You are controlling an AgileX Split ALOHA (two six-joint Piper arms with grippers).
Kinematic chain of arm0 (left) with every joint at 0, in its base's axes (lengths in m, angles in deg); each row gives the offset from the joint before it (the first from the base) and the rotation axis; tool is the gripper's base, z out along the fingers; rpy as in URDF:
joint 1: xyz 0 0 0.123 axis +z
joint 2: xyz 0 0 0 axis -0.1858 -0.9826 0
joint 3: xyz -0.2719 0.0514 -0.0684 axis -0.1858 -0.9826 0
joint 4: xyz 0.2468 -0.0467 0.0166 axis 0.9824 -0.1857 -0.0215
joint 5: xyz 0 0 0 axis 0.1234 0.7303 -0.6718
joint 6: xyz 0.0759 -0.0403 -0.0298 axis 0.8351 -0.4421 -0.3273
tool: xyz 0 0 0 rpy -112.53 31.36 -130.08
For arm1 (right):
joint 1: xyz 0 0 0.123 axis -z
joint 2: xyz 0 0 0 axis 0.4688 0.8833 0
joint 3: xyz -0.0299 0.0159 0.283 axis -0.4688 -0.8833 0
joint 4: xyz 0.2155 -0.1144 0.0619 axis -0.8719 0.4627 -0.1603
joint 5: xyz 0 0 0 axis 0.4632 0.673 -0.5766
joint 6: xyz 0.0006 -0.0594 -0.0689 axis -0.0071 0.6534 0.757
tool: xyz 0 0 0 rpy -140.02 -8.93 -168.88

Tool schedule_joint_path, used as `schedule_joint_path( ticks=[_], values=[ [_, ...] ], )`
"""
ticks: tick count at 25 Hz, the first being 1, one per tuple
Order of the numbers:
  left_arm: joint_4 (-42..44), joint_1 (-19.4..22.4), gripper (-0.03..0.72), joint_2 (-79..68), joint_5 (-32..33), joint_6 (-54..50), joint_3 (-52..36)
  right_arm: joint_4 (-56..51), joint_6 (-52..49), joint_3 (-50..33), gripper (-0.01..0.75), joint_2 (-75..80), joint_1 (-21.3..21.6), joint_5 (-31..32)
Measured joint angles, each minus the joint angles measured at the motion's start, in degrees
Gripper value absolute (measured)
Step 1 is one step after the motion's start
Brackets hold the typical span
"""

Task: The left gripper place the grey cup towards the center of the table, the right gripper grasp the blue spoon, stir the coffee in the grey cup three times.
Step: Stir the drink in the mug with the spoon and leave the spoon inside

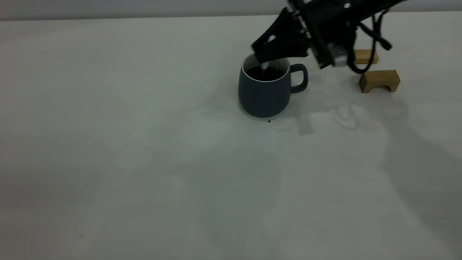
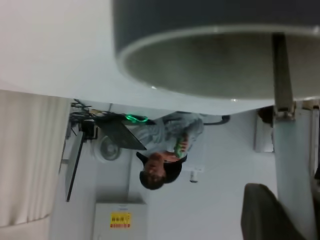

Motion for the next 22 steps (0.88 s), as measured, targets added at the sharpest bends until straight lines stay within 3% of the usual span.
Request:
schedule_joint_path(
  ticks=[8, 12, 16, 22],
  values=[
    [0.00, 0.00, 0.585, 0.00, 0.00, 0.00, 0.00, -10.38, -0.42, -0.11, 0.124, 0.00, -0.94, -0.63],
    [0.00, 0.00, 0.585, 0.00, 0.00, 0.00, 0.00, -14.73, -0.56, -0.17, 0.122, 0.00, -0.94, -5.40],
    [0.00, 0.00, 0.585, 0.00, 0.00, 0.00, 0.00, -14.23, -0.89, -0.36, 0.122, 0.00, -0.36, -9.16],
    [0.00, 0.00, 0.585, 0.00, 0.00, 0.00, 0.00, -8.27, -0.85, -0.36, 0.121, 0.05, 2.15, -6.38]
  ],
)
